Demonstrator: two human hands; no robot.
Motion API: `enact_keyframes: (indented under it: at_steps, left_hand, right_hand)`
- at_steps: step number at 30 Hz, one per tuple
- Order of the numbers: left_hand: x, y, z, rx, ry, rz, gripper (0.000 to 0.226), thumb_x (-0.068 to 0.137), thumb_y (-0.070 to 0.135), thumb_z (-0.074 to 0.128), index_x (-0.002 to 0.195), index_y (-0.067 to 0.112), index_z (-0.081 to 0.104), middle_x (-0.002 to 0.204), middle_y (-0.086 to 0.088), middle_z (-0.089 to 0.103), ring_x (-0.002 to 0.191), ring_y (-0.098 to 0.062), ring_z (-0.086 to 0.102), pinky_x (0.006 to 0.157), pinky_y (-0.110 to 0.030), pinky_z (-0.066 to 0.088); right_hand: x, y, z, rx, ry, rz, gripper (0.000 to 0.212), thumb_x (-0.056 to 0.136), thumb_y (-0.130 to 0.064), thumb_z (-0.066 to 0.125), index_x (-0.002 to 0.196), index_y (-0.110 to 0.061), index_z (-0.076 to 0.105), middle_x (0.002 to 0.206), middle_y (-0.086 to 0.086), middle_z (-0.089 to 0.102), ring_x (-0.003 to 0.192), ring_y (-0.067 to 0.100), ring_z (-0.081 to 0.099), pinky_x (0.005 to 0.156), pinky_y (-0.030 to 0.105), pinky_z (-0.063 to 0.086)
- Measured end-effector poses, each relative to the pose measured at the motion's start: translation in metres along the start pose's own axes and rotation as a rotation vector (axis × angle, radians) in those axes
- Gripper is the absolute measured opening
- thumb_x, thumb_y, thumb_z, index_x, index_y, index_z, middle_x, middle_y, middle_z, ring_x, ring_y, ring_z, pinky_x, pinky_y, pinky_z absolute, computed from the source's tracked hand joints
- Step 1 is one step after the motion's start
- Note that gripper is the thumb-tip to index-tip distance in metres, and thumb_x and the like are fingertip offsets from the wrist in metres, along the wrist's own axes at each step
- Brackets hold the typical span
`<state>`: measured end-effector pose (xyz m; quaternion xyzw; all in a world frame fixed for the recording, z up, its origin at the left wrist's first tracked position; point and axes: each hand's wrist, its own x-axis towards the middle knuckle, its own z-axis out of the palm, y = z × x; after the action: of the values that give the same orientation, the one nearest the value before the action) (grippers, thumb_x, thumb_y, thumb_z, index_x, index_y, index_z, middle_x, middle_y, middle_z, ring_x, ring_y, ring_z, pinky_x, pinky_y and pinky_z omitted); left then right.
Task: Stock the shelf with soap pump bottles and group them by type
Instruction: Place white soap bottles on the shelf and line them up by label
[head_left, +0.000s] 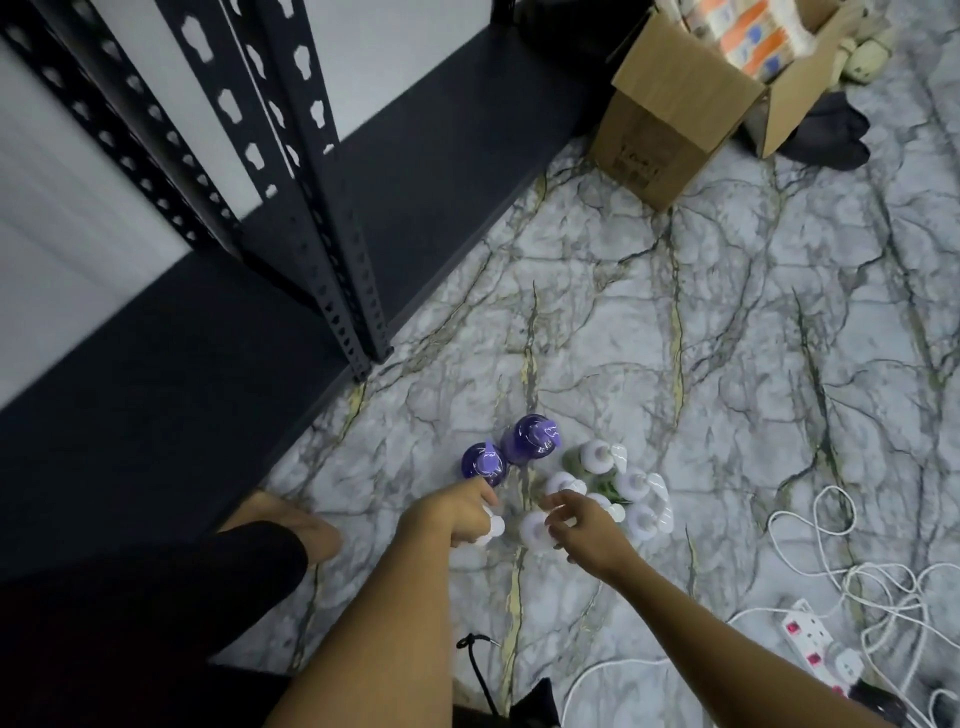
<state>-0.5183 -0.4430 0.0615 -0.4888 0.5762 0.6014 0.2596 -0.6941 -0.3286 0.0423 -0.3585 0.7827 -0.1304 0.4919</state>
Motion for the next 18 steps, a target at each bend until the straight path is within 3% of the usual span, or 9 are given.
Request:
enact_keyframes:
  at_steps: [3,6,8,13,16,18]
  left_hand:
    - [-0.020,0.001,-0.012,-0.058,0.043,-0.006,0.039,0.091,0.007,0.051,0.127,0.022,0.052,0.097,-0.012,0.060,0.077,-0.024,0.056,0.070,-0.030,0.050]
    - [-0.050,0.008,-0.020,-0.080,0.110,0.062,0.034,0.091,0.000,0.050,0.121,0.017,0.055,0.080,-0.006,0.057,0.061,-0.016,0.057,0.054,-0.021,0.048]
    - [-0.068,0.013,-0.024,-0.088,0.161,0.103,0.029,0.091,0.002,0.054,0.116,0.016,0.056,0.077,-0.004,0.059,0.061,-0.014,0.057,0.050,-0.019,0.044]
    - [-0.112,0.019,-0.042,-0.090,0.326,0.218,0.030,0.080,0.014,0.069,0.104,0.025,0.056,0.082,-0.003,0.064,0.071,-0.015,0.061,0.057,-0.025,0.046]
    - [-0.150,0.026,-0.056,-0.066,0.467,0.344,0.034,0.076,0.015,0.074,0.104,0.026,0.057,0.081,0.002,0.058,0.073,-0.014,0.056,0.071,-0.034,0.049]
    - [-0.178,0.032,-0.065,-0.047,0.554,0.399,0.035,0.077,0.014,0.075,0.106,0.025,0.058,0.079,0.007,0.053,0.069,-0.010,0.051,0.067,-0.030,0.045]
  right_hand:
    - [-0.006,-0.019,-0.007,0.001,-0.023,-0.070,0.024,0.091,-0.004,0.050,0.107,-0.016,0.064,0.097,0.006,0.066,0.074,0.017,0.065,0.053,0.020,0.051]
    - [-0.011,-0.042,-0.017,0.002,-0.023,-0.129,0.023,0.090,-0.004,0.053,0.106,-0.017,0.064,0.092,0.010,0.069,0.069,0.023,0.069,0.069,0.037,0.060]
    - [-0.014,-0.061,-0.025,-0.016,-0.042,-0.171,0.021,0.091,-0.007,0.053,0.106,-0.015,0.065,0.088,0.007,0.070,0.066,0.021,0.069,0.071,0.040,0.061]
    - [-0.032,-0.124,-0.048,-0.011,-0.093,-0.309,0.019,0.095,-0.009,0.054,0.111,-0.008,0.064,0.088,0.021,0.070,0.065,0.032,0.068,0.058,0.039,0.060]
    - [-0.049,-0.167,-0.062,-0.064,-0.085,-0.398,0.023,0.096,-0.009,0.051,0.115,-0.011,0.063,0.080,0.012,0.067,0.054,0.019,0.063,0.051,0.030,0.054]
    - [-0.063,-0.198,-0.071,-0.126,-0.073,-0.479,0.023,0.095,-0.011,0.051,0.115,-0.014,0.063,0.078,0.009,0.067,0.051,0.015,0.062,0.050,0.028,0.053]
